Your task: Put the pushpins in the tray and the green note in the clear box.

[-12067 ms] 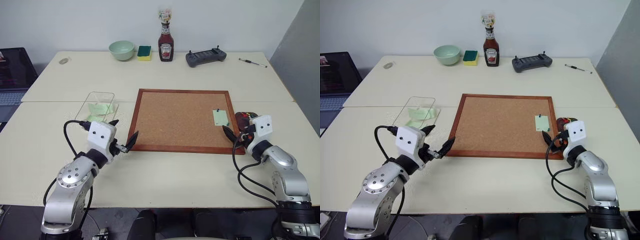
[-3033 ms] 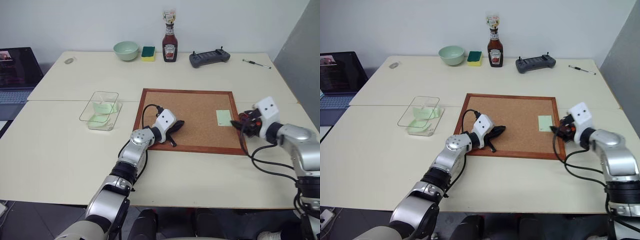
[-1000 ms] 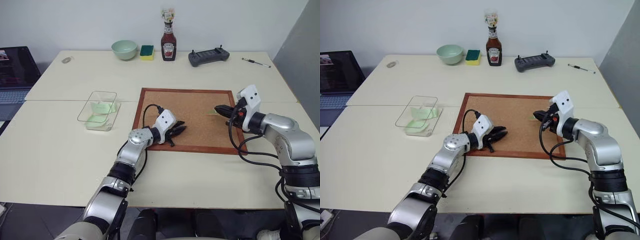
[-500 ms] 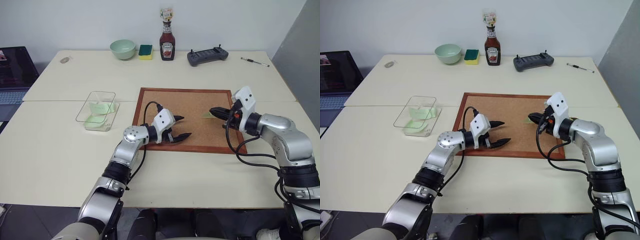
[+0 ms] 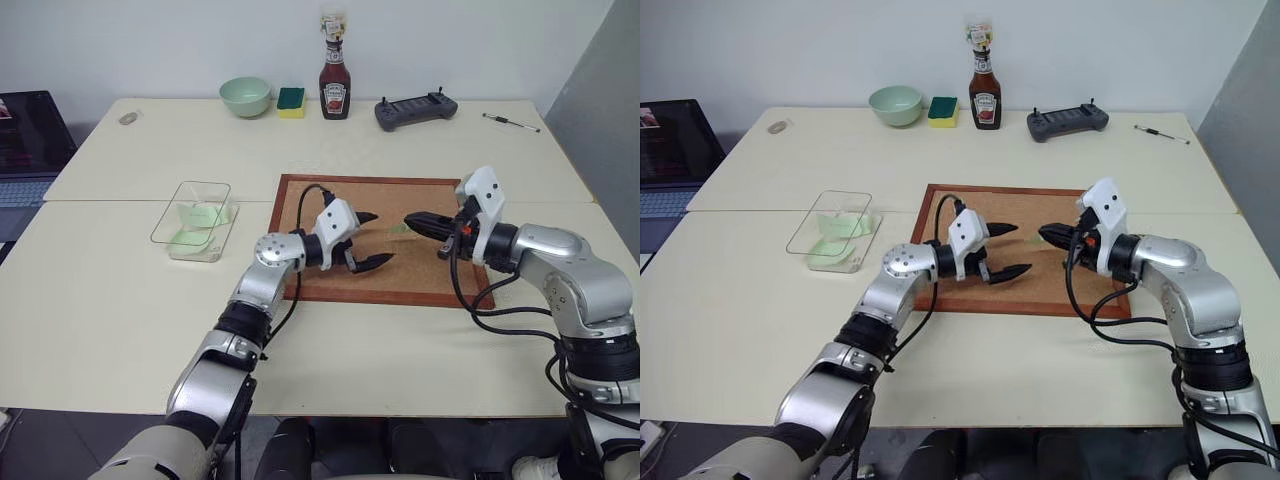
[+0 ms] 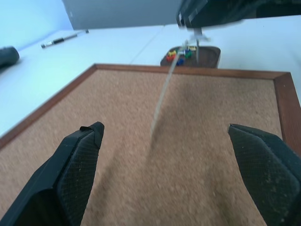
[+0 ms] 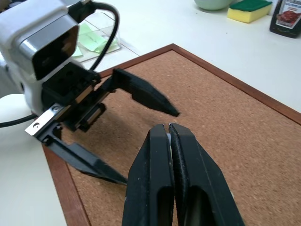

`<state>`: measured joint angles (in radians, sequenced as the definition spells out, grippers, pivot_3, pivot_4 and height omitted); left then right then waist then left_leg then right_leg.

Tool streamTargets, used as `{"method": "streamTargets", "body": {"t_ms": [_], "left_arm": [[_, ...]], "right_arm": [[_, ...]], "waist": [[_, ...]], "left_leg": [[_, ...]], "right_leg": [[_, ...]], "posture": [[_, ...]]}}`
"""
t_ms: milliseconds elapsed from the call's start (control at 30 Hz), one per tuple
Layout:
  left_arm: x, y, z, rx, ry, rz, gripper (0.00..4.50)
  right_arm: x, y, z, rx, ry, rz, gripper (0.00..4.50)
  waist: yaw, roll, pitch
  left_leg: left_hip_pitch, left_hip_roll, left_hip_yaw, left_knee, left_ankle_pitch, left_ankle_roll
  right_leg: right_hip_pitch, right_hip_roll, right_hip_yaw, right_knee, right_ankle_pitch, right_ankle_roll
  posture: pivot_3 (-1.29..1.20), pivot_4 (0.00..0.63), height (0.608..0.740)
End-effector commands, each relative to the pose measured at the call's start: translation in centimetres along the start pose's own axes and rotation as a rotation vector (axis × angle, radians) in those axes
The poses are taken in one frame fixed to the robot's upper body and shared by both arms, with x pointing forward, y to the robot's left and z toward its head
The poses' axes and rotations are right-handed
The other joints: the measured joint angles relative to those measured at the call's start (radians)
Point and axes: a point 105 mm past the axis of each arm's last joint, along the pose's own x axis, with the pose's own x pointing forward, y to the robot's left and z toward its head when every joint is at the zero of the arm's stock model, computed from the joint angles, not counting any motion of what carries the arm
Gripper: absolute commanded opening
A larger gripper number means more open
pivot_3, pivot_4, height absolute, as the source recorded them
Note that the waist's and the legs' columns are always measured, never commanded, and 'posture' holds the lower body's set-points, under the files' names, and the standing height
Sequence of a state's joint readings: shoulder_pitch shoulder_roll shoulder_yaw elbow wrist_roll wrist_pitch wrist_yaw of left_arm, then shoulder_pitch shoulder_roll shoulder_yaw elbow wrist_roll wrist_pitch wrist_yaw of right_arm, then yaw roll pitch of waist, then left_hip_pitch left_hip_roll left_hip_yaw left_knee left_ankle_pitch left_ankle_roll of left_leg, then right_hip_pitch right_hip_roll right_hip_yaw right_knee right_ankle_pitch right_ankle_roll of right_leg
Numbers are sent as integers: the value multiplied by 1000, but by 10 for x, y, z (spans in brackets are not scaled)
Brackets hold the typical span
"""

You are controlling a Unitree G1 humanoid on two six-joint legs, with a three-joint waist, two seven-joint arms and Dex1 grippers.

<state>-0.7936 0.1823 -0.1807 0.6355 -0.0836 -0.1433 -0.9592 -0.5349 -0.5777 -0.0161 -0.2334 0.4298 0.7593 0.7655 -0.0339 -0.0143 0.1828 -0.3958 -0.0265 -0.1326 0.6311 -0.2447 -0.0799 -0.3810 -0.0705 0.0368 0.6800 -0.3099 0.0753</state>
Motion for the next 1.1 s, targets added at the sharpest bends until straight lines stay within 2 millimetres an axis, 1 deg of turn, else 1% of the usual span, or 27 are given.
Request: {"method": "streamTargets", "body": {"t_ms": [33, 300, 533, 600, 633, 833, 1100], "left_arm": [[5, 8, 17, 22, -70, 7, 4465], [14, 10, 22, -43, -103, -12, 4465], [20, 5, 22, -114, -123, -55, 4465], [20, 3, 21, -125, -122, -64, 4112], [20, 2, 19, -126, -117, -70, 4092], [23, -4, 16, -154, -117, -97, 2769], [27, -12, 13, -159, -104, -135, 1385]], "right_arm": [[-1, 10, 14, -21, -40, 35, 0], [-1, 16, 15, 0, -45, 50, 0], [-1, 17, 18, 23, -59, 47, 0], [-1, 17, 19, 30, -65, 45, 0], [-1, 17, 19, 33, -67, 44, 0], [0, 19, 23, 44, -77, 49, 0], [1, 22, 25, 54, -84, 56, 0]], "waist": [[0, 0, 0], [-1, 0, 0], [-2, 0, 0], [-2, 0, 0], [-3, 0, 0], [-4, 0, 0], [-7, 0, 0]], "left_leg": [[0, 0, 0, 0, 0, 0], [-1, 0, 0, 0, 0, 0], [-1, 0, 0, 0, 0, 0], [-2, 0, 0, 0, 0, 0], [-2, 0, 0, 0, 0, 0], [-2, 0, 0, 0, 0, 0], [-2, 0, 0, 0, 0, 0]], "right_leg": [[0, 0, 0, 0, 0, 0], [-1, 0, 0, 0, 0, 0], [-2, 0, 0, 0, 0, 0], [-2, 0, 0, 1, 0, 0], [-3, 0, 0, 1, 0, 0], [-3, 0, 0, 1, 0, 0], [-3, 0, 0, 1, 0, 0]], "posture": [[0, 150, 740], [0, 150, 740], [0, 150, 740], [0, 150, 740], [0, 150, 740], [0, 150, 740], [0, 150, 740]]}}
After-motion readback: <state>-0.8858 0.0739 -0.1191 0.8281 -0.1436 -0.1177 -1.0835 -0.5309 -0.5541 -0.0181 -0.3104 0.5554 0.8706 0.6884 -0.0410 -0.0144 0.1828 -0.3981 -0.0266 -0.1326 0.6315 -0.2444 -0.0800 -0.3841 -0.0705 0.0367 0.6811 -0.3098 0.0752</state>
